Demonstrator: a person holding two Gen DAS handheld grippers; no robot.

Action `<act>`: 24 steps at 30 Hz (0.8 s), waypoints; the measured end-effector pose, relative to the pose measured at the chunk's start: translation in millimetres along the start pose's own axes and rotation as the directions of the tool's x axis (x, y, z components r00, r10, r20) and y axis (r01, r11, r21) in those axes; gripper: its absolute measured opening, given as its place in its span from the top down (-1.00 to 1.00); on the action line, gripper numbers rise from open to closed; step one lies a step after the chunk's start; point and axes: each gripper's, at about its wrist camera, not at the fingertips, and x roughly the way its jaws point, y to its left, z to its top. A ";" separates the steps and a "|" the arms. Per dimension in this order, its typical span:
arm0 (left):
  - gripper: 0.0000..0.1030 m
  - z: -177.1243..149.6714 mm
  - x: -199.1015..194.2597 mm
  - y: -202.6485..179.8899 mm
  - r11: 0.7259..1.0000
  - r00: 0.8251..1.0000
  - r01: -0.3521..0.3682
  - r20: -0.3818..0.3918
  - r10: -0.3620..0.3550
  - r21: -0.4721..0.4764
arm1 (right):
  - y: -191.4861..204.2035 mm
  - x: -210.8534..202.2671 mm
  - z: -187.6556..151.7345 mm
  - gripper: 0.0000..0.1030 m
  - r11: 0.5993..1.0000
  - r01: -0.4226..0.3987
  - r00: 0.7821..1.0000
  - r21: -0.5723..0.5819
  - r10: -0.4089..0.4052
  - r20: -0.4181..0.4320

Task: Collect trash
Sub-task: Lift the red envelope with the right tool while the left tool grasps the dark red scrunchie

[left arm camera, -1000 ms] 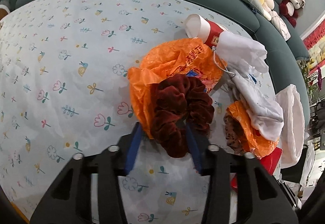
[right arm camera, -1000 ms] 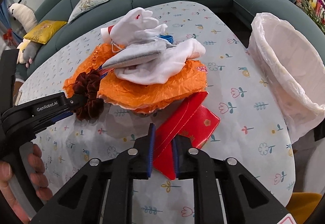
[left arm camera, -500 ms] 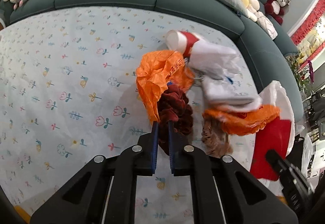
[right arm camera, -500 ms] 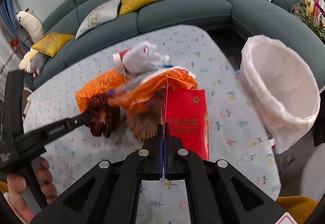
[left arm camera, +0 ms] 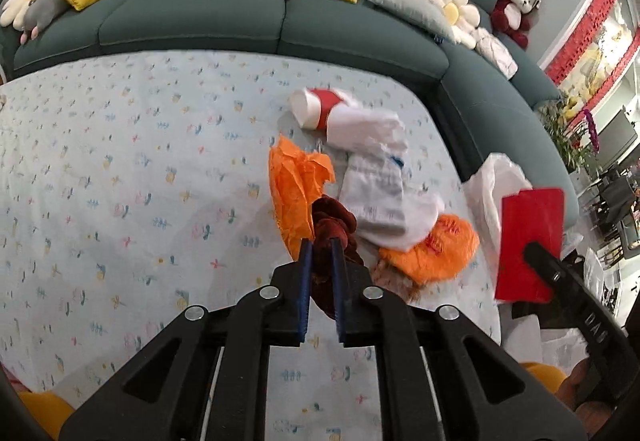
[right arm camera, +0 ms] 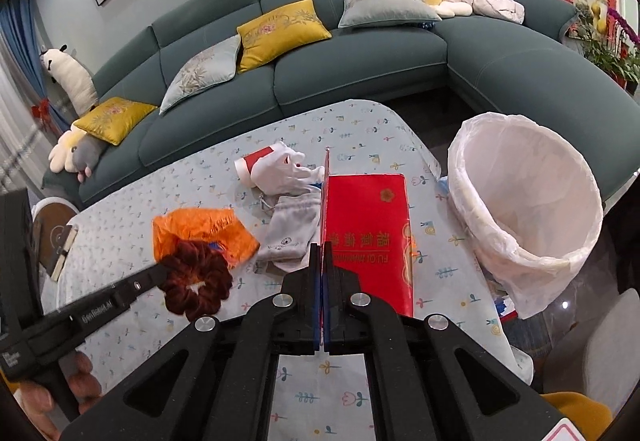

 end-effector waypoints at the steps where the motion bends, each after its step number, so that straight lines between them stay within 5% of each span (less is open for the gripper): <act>1: 0.78 -3.7 1.5 1.0 1.000 1.000 -0.001 -0.010 0.001 -0.007 | 0.0 -0.6 -0.8 0.99 1.000 -0.001 1.000 -0.001 0.001 0.000; 6: 0.27 -20.8 12.8 8.0 0.998 0.997 -0.055 -0.053 0.053 -0.043 | -1.7 -3.7 -6.5 0.98 1.000 -0.007 1.000 -0.001 0.007 -0.008; 14: 0.16 -43.5 34.9 10.4 0.993 0.987 -0.102 -0.130 0.094 -0.055 | -0.4 0.2 -15.3 0.99 1.000 -0.014 0.999 -0.010 0.014 -0.031; 20: 0.16 -45.6 51.7 34.5 0.982 0.983 -0.111 -0.163 0.086 -0.152 | -0.5 3.7 -17.0 0.99 1.000 -0.015 0.999 -0.015 0.014 -0.042; 23: 0.21 -43.5 57.9 36.7 0.983 0.984 -0.092 -0.167 0.065 -0.158 | -0.3 6.6 -16.8 0.98 1.000 -0.013 0.999 -0.018 0.012 -0.048; 24: 0.38 -42.8 60.0 35.8 0.985 0.984 -0.085 -0.169 0.060 -0.149 | -0.3 7.8 -16.9 0.99 1.000 -0.012 0.999 -0.019 0.011 -0.051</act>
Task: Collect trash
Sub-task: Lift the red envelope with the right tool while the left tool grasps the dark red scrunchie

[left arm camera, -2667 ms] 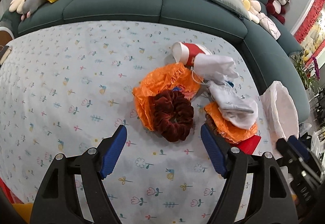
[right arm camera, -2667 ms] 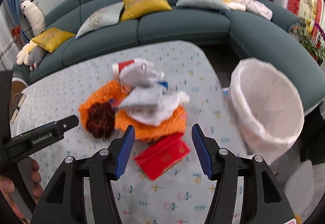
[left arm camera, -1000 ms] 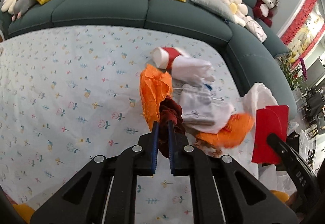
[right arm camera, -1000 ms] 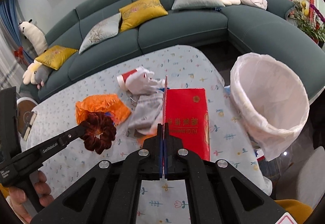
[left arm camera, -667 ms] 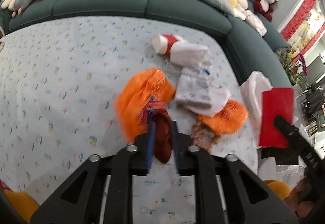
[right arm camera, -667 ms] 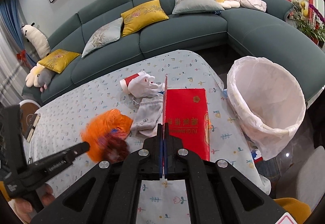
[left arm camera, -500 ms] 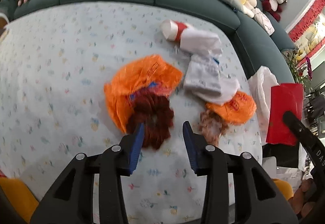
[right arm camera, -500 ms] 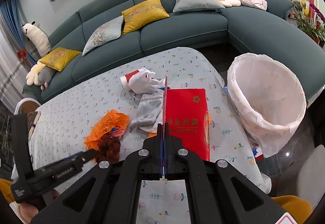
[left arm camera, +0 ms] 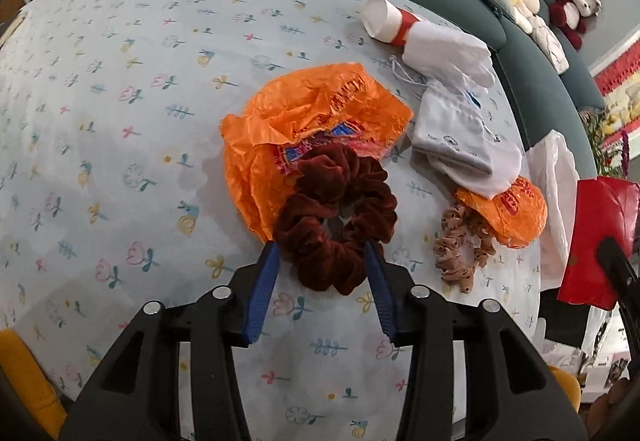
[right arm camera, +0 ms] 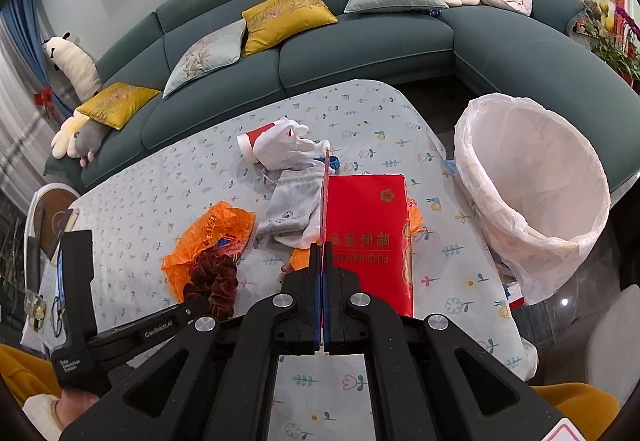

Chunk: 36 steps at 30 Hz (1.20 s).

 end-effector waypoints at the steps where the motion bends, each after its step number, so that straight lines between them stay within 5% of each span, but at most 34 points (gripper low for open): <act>1: 0.51 0.7 1.5 -1.4 1.000 1.000 0.002 -0.004 -0.002 0.010 | 0.3 1.1 0.1 0.99 1.000 0.000 1.000 0.000 0.000 -0.002; 5: 1.00 2.2 -2.3 -6.9 0.999 1.000 0.016 0.010 -0.017 0.046 | 0.5 3.0 1.6 0.99 1.000 0.002 1.000 -0.003 -0.002 -0.005; 17: 1.00 19.5 -73.7 -47.2 0.983 0.980 0.102 0.152 -0.126 0.155 | -1.2 -18.0 26.2 0.99 1.000 -0.003 0.998 -0.007 0.004 0.068; 22: 0.99 29.3 -86.2 -48.5 0.985 0.979 0.091 0.170 -0.116 0.145 | -9.8 -28.2 35.7 0.99 1.000 0.001 0.995 0.005 -0.002 0.101; 25: 0.78 26.6 -74.2 -39.2 0.991 0.986 0.055 0.149 -0.073 0.124 | -14.2 -27.2 34.8 0.99 1.000 0.003 0.995 0.006 -0.003 0.098; 27: 0.22 22.0 -59.8 -30.6 0.995 0.992 0.033 0.121 -0.045 0.093 | -15.8 -25.5 32.3 0.99 1.000 0.004 0.996 0.005 -0.005 0.091; 29: 0.02 17.0 -42.6 -23.9 0.998 0.996 0.003 0.093 -0.010 0.066 | -16.3 -21.1 29.8 0.99 1.000 0.002 0.997 0.007 -0.003 0.080; 36: 0.03 9.9 5.6 -12.9 0.998 0.999 -0.052 0.011 0.051 0.040 | -13.7 -4.2 20.8 0.99 1.000 -0.005 0.999 0.013 0.005 0.042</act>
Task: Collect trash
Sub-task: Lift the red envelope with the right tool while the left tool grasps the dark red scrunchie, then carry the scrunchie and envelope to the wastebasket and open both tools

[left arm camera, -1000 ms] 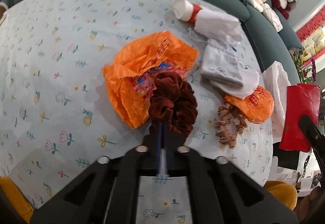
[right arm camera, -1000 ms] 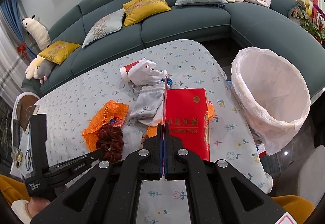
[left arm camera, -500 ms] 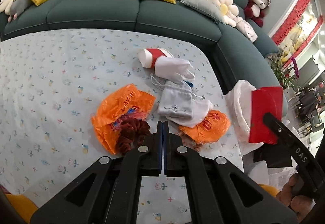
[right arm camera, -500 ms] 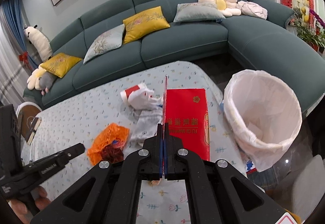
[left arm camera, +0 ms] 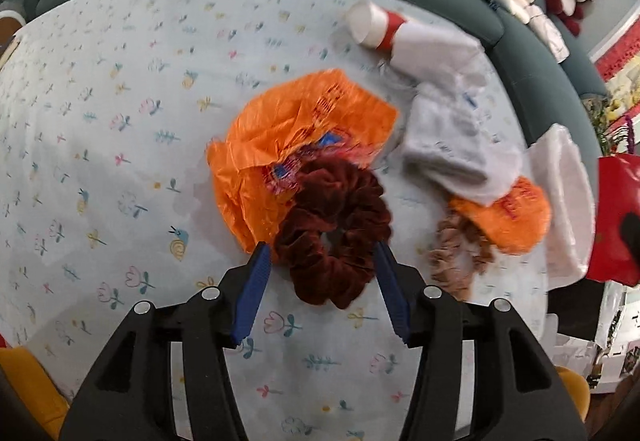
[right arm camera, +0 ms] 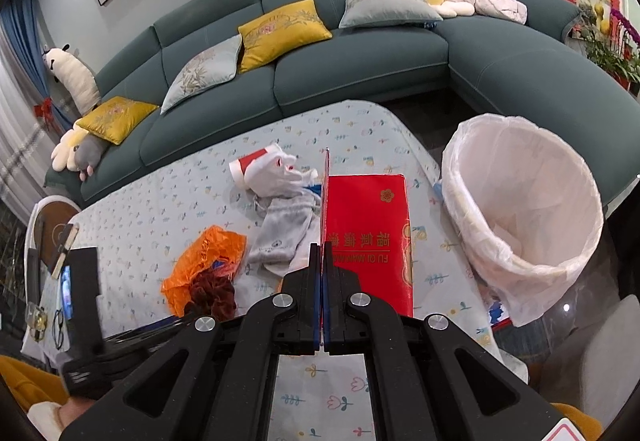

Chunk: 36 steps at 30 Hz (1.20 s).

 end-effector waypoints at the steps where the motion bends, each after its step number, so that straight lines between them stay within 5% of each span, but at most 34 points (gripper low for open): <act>1: 0.06 -0.7 3.6 0.4 1.000 1.000 -0.001 -0.005 0.001 0.002 | 0.1 2.5 -1.3 0.99 1.000 -0.001 1.000 0.000 0.001 -0.006; 6: 0.74 -1.0 7.5 -0.3 1.000 1.000 -0.003 -0.008 0.004 0.027 | -2.6 8.2 -4.0 0.99 1.000 0.001 1.000 0.006 -0.001 -0.021; 14: 0.78 4.3 -32.1 -12.1 0.998 0.996 0.047 0.072 -0.050 0.046 | -3.7 -2.2 0.9 0.99 1.000 -0.003 1.000 0.006 0.003 0.001; 23: 0.78 21.7 -95.6 -65.9 0.980 0.971 0.132 0.178 -0.158 0.150 | -16.0 -31.2 22.5 0.99 1.000 0.005 0.997 0.002 -0.005 0.076; 36: 0.78 40.7 -114.2 -211.7 0.891 0.937 0.225 0.162 -0.308 0.394 | -92.1 -56.4 55.8 0.98 0.994 0.107 0.984 0.036 -0.111 0.141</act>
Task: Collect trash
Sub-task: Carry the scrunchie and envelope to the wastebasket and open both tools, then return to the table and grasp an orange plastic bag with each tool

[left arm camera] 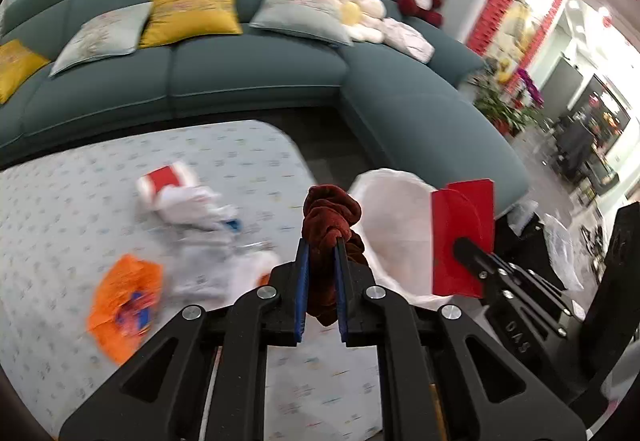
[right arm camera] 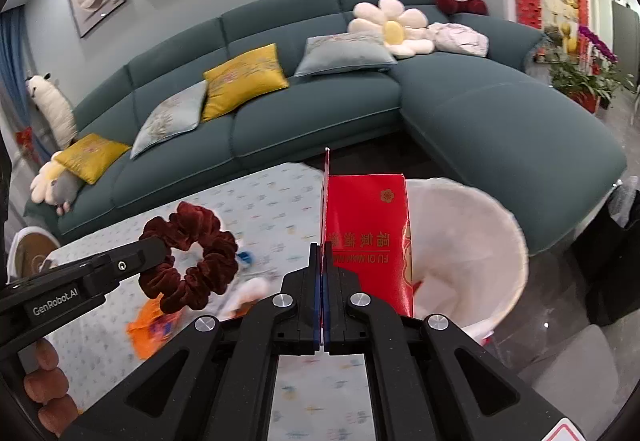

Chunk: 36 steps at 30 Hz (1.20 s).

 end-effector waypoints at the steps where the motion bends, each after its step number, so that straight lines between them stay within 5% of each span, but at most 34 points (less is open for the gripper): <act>1: 0.78 1.6 4.7 -6.8 1.000 1.000 0.010 -0.005 -0.010 0.009 | -8.5 0.2 2.5 0.98 1.000 0.011 1.000 0.005 -0.011 0.002; 14: 0.76 15.9 75.3 -86.8 0.988 0.991 0.108 -0.084 -0.099 0.111 | -79.5 19.0 13.1 0.97 0.994 0.087 0.996 0.066 -0.086 -0.020; 17: 0.69 17.7 87.5 -92.9 0.987 0.988 0.123 -0.108 -0.113 0.098 | -89.0 23.5 15.4 0.82 0.992 0.108 0.994 0.071 -0.106 -0.023; 20: 0.39 18.8 92.8 -94.9 0.991 0.992 0.090 -0.101 -0.080 0.098 | -95.1 24.8 14.7 0.61 0.989 0.121 0.993 0.079 -0.120 -0.023; 26: 0.29 19.0 89.1 -84.7 0.995 0.995 0.051 -0.087 -0.044 0.086 | -95.0 20.9 15.6 0.27 0.988 0.130 0.992 0.082 -0.130 -0.001; 36: 0.13 15.2 60.0 -41.5 0.999 0.999 -0.017 -0.044 0.019 0.038 | -55.8 10.2 18.0 0.17 0.996 0.083 0.996 0.035 -0.084 0.023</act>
